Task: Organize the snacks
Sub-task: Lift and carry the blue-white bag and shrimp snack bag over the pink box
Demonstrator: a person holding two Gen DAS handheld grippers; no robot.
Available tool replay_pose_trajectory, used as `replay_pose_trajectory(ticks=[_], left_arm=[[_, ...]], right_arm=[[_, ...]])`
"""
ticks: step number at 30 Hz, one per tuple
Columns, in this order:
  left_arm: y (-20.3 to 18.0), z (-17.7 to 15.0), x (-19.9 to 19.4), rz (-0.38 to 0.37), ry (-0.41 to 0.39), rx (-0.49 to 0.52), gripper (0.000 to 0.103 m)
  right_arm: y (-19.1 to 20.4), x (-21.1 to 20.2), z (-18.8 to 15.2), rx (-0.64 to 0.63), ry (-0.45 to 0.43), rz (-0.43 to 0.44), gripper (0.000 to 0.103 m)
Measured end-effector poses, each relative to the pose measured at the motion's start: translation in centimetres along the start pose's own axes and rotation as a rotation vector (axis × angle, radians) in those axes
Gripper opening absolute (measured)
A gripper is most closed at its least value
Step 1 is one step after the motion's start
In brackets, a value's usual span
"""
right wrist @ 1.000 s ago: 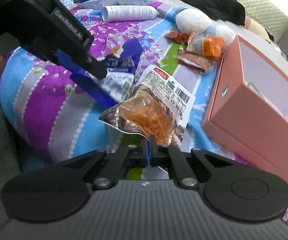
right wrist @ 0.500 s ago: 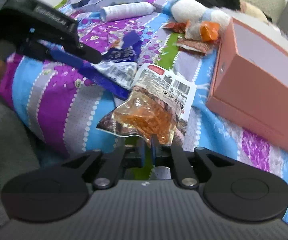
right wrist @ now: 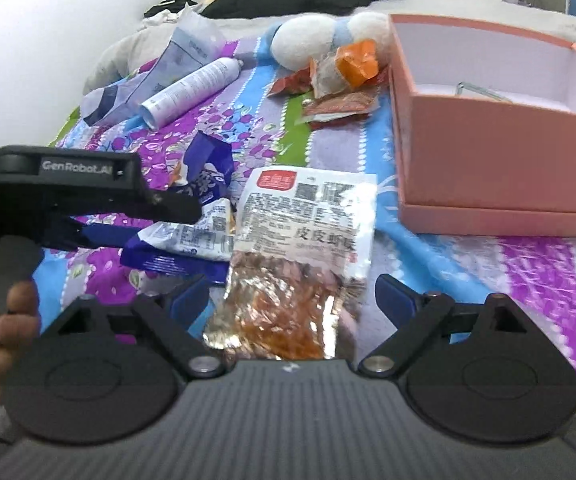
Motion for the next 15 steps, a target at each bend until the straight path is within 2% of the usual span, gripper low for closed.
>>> replay_pose_trajectory(ticks=[3,5,11,13,15], left_arm=[[0.2,0.0,1.0,0.000,0.022,-0.007,0.082],[0.2,-0.1,1.4,0.007,0.026,0.001,0.082],[0.2,-0.3,2.3,0.035,0.028,0.030,0.080],[0.1,-0.2,2.5,0.053,0.027,0.050,0.076],[0.0,-0.1,2.6,0.075,0.028,0.074,0.066]], right_arm=[[0.0,1.8,0.0,0.041,0.031,-0.040,0.091],[0.2,2.5,0.0,0.062,0.041,-0.024,0.091],[1.5,4.4,-0.8,0.000,0.070,-0.021,0.093],[1.9,4.5,-1.0,-0.053,0.055,-0.044,0.091],[2.0,4.5,-1.0,-0.073,0.048,-0.048,0.084]])
Point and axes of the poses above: each gripper's, at about its wrist camera, not at the fingertips, and x roughly the way its jaws point, y to its left, z to its top, the point moved 7 cm from there along x, roughly the way its jaws point, and after that the axes turned 6 degrees about -z, right-handed, at the moved point
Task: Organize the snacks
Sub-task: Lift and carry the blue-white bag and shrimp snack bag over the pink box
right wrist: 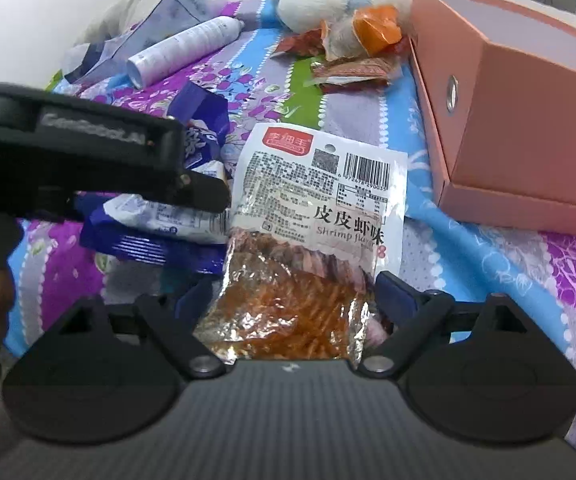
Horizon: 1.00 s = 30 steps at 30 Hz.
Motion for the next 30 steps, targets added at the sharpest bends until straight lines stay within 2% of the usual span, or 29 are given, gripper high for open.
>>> replay_pose_trajectory(ticks=[2,5,8,11,17,30], left_arm=[[0.0,0.1,-0.1,-0.001,-0.002,0.005,0.064],[0.0,0.1,-0.4,-0.004,-0.008,0.005,0.061],[-0.2,0.2,-1.0,-0.024,-0.022,0.000,0.060],[-0.6,0.1,-1.9,-0.029,-0.036,0.009,0.060],[-1.1,0.4,-4.0,-0.025,-0.054,0.026,0.060],[-4.1,1.7,-9.3,-0.075,-0.109,0.079,0.060]], right_arm=[[-0.1,-0.1,0.1,-0.007,0.000,-0.007,0.077],[-0.5,-0.5,0.3,-0.015,-0.004,-0.041,0.055],[-1.2,-0.9,0.3,0.008,-0.003,-0.032,0.044],[-1.5,-1.4,0.4,0.017,-0.004,-0.035,0.037],[-2.2,-2.6,0.6,0.043,-0.025,-0.059,0.032],[-3.4,-8.5,2.9,0.099,-0.118,-0.058,0.032]])
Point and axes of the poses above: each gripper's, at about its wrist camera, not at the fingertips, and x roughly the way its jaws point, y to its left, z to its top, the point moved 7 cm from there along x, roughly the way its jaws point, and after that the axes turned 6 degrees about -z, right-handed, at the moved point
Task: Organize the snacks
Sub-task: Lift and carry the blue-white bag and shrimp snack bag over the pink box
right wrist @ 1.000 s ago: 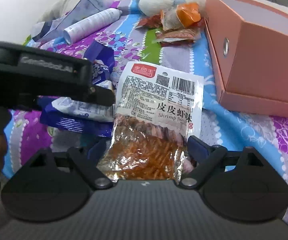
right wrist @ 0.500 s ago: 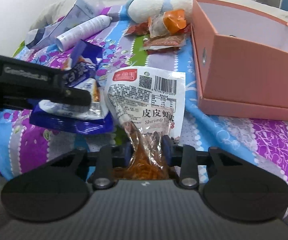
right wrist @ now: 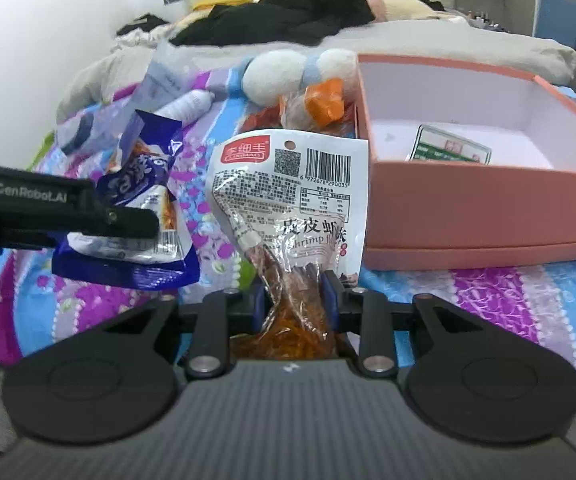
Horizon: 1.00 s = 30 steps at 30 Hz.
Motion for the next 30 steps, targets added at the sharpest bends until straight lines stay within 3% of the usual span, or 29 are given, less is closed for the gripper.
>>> replay_pose_trajectory(ticks=[15,30], left_arm=[[-6.7,2.6,-2.0,-0.112,-0.039,0.084,0.060],[-15.4,5.9,3.5,-0.199,-0.001,0.187,0.060]], right_arm=[[-3.3,-4.9,3.7,0.037,-0.124,-0.033,0.032],[-9.3,-4.5,7.2,0.079,-0.218,-0.112,0.032]])
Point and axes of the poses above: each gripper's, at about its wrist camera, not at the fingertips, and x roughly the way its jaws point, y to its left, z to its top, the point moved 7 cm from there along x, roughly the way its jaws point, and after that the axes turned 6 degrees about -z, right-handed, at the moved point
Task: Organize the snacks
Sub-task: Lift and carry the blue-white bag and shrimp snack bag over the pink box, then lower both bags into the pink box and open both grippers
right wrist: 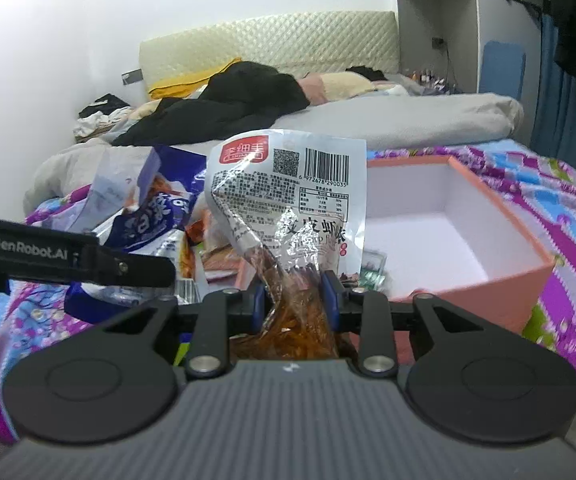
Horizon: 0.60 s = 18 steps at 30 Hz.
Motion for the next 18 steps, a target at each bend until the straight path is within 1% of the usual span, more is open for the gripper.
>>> replay_pose_trajectory(ticks=[6,10,14,18], left_arm=[[-0.6,3.0,4.3,-0.018,0.023,-0.005,0.060],[-0.5,5.4,7.3,-0.018,0.044,-0.041,0.060],[-0.9,7.3,9.9,0.005,0.068,-0.020,0.060],[-0.8,8.0,12.2,0.027,0.124,-0.028,0.060]], right_arm=[[-2.6,2.9,2.2,-0.002,-0.017,-0.031,0.032],[-4.2,5.9,3.1,-0.003,-0.007,-0.066,0.032],[-5.4,8.8,3.7,0.008,0.041,-0.088,0.033],[-6.3,10.8,3.6,0.001,0.128,-0.054,0.033]])
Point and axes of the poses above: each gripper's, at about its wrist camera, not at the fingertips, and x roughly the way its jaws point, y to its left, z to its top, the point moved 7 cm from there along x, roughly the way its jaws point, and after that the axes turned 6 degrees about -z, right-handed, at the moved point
